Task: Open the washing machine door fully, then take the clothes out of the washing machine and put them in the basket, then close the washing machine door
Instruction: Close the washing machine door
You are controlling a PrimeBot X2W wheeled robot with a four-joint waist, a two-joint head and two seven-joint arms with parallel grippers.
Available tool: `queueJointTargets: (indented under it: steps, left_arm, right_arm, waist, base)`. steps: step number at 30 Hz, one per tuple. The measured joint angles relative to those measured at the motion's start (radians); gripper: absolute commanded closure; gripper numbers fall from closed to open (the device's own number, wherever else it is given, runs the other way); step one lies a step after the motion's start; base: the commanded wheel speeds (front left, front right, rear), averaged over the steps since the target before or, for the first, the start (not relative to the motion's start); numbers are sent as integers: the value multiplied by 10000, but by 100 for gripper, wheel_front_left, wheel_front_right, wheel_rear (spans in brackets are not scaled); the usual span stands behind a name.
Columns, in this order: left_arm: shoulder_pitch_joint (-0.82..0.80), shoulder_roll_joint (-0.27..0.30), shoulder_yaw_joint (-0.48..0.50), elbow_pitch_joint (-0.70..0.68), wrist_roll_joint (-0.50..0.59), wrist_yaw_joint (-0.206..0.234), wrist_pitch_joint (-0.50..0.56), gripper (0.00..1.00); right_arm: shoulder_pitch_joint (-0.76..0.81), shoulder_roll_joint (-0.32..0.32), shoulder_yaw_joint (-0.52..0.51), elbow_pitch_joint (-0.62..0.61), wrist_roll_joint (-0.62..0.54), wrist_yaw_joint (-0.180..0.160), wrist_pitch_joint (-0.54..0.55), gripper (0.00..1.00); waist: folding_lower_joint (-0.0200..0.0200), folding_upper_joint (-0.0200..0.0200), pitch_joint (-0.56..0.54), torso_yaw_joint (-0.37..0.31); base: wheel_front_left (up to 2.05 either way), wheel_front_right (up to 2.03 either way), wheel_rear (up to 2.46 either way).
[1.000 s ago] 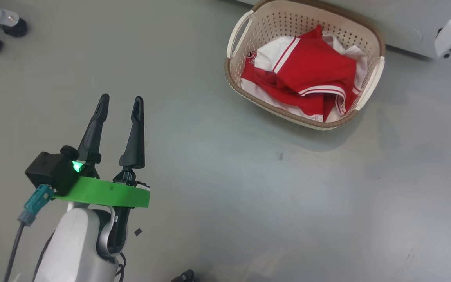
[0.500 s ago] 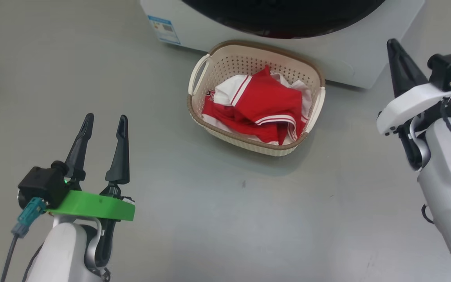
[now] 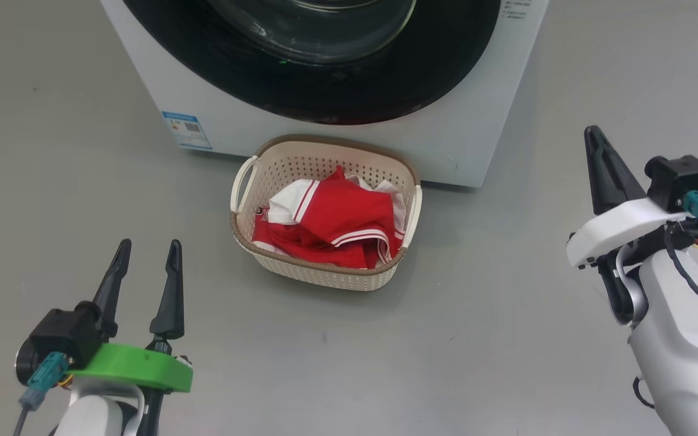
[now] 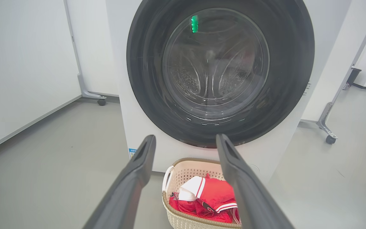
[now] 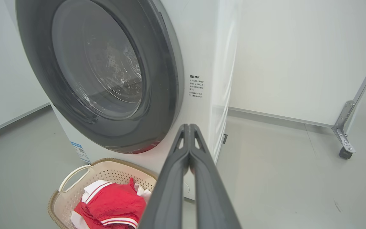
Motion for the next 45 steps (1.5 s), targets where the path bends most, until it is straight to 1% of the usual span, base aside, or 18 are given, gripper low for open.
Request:
queueJointTargets:
  steps: [6, 8, 10, 12, 15, 19, 23, 24, 25, 32, 36, 38, 45]
  left_arm:
    - [607, 144, 63, 182, 90, 0, 0, 0]
    - [774, 157, 105, 190, 90, 0, 0, 0]
    - [902, 159, 194, 190, 90, 0, 0, 0]
    - [976, 161, 263, 184, 90, 0, 0, 0]
    - [1077, 157, 303, 171, 104, 0, 0, 0]
    - [1165, 144, 257, 136, 171, 0, 0, 0]
    - [1191, 109, 215, 35, 194, 0, 0, 0]
    - [1195, 102, 230, 6, 194, -2, 0, 0]
    - [1195, 102, 230, 6, 194, -2, 0, 0]
    - [1237, 27, 360, -255, 253, -2, 0, 0]
    - [1241, 6, 383, -293, 332, 0, 0, 0]
    - [1242, -10, 355, -307, 378, -2, 0, 0]
    - [1246, -33, 245, -326, 510, 0, 0, 0]
  right_arm:
    - [1168, 36, -284, -723, -121, -194, 0, 100]
    - [1533, 46, -435, -984, -123, -345, 0, 100]
    - [1830, 92, -575, -1277, -123, -372, 0, 100]
    - [2103, 144, -696, -1578, -128, -514, -2, 100]
    - [2519, 203, -876, -2000, -151, -616, -2, 100]
    - [3099, 274, -1152, -2564, -230, -696, -12, 100]
    - [3722, 349, -1183, -2955, -422, -734, -13, 99]
    - [3861, 372, -1179, -3051, -485, -771, -12, 71]
    - [3861, 372, -1179, -3051, -485, -771, -12, 0]
    - [4557, 374, -1289, -3935, -865, -784, -13, 0]
    - [4824, 374, -1438, -4220, -928, -798, -13, 0]
    - [5008, 376, -1553, -4370, -932, -869, -13, 0]
    - [5343, 477, -1689, -4775, -1034, -869, -13, 0]
  waist:
    - [0, 0, -547, -509]
    - [0, 0, -702, -651]
    - [0, 0, -833, -792]
    - [0, 0, -950, -921]
    - [0, 0, -1102, -1085]
    - [0, 0, -1291, -1237]
    - [0, 0, -1447, -1345]
    - [0, 0, -1471, -1378]
    - [0, 0, -1471, -1378]
    - [0, 0, -1545, -1614]
    - [0, 0, -1544, -1729]
    - [0, 0, -1548, -1753]
    - [0, 0, -1544, -1789]
  base:
    - [0, 0, 0]
    - [0, 0, 0]
    - [0, 0, 0]
    - [0, 0, 0]
    - [0, 0, 0]
    - [0, 0, 0]
    - [0, 0, 0]
    - [0, 0, 0]
    - [0, 0, 0]
    - [0, 0, 0]
    - [0, 0, 0]
    - [0, 0, 0]
    - [0, 0, 0]
